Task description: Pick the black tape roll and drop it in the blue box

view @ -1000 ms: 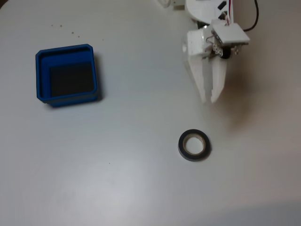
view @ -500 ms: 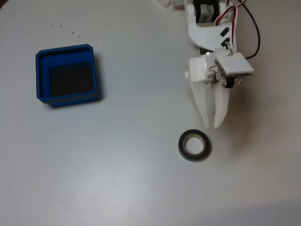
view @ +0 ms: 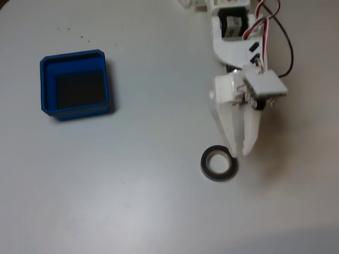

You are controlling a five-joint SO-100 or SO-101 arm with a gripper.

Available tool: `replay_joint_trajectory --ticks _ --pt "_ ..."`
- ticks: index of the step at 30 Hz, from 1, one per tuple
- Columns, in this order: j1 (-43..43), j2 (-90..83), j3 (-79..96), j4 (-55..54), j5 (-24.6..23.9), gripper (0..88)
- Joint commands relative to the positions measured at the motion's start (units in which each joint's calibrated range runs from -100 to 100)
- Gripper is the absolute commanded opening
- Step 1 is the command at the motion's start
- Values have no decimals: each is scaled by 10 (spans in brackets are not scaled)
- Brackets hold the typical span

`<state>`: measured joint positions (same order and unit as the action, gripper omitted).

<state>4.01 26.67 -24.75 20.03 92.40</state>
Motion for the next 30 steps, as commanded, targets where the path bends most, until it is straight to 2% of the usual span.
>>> replay_joint_trajectory --ticks 1,7,17,30 --pt "-4 8 -42 -13 -3 8" --pt "-5 27 -46 -13 -3 8" --pt "-3 86 -215 -13 2 8" --pt "-2 155 -223 -13 3 8"
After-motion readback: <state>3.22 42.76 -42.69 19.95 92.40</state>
